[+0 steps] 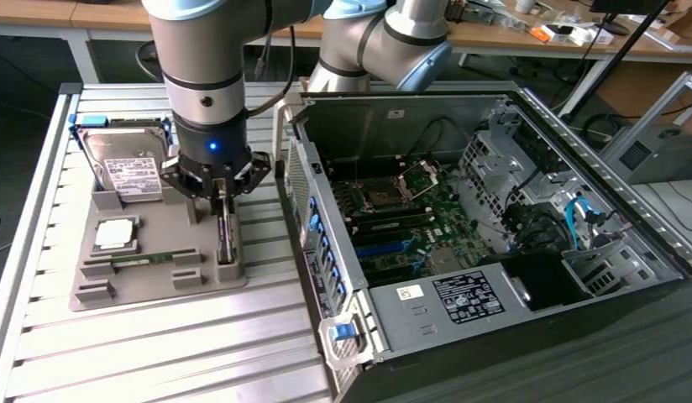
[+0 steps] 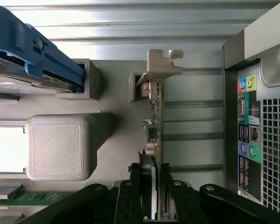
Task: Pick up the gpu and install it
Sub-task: 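Pick up the gpu and move the gpu toward the slot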
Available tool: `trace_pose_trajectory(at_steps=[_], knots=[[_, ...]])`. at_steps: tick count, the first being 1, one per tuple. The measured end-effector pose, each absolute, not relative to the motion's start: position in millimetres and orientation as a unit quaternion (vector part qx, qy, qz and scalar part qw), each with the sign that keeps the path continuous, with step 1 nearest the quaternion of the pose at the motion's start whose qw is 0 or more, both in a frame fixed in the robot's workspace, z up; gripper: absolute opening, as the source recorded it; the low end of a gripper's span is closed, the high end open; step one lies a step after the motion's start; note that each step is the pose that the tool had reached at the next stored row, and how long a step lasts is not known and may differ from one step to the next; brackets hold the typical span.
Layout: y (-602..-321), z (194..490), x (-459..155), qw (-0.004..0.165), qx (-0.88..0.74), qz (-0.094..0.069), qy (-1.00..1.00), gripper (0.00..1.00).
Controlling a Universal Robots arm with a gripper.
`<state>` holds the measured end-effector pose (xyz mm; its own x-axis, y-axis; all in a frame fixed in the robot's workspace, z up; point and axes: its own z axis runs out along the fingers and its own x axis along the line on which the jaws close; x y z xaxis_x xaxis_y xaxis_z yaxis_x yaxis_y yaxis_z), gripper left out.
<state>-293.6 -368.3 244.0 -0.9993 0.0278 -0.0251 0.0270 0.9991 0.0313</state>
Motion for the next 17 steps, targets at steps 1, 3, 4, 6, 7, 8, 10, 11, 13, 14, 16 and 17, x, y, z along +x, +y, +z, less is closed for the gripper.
trace_pose_trajectory(at_steps=[1,3,4,6,7,8,10,11,13,14,16,17], knots=[[-368.3,244.0,-293.6,0.013,0.014,0.015,1.000,0.27],[-368.3,244.0,-293.6,0.013,0.014,0.015,1.000,0.27],[-368.3,244.0,-293.6,0.013,0.014,0.015,1.000,0.27],[-368.3,244.0,-293.6,0.013,0.014,0.015,1.000,0.27],[-368.3,244.0,-293.6,0.013,0.014,0.015,1.000,0.27],[-368.3,244.0,-293.6,0.013,0.014,0.015,1.000,0.27],[-368.3,244.0,-293.6,0.013,0.014,0.015,1.000,0.27],[-368.3,244.0,-293.6,0.013,0.014,0.015,1.000,0.27],[-368.3,244.0,-293.6,0.013,0.014,0.015,1.000,0.27],[-368.3,244.0,-293.6,0.013,0.014,0.015,1.000,0.27],[-368.3,244.0,-293.6,0.013,0.014,0.015,1.000,0.27],[-368.3,244.0,-293.6,0.013,0.014,0.015,1.000,0.27]])
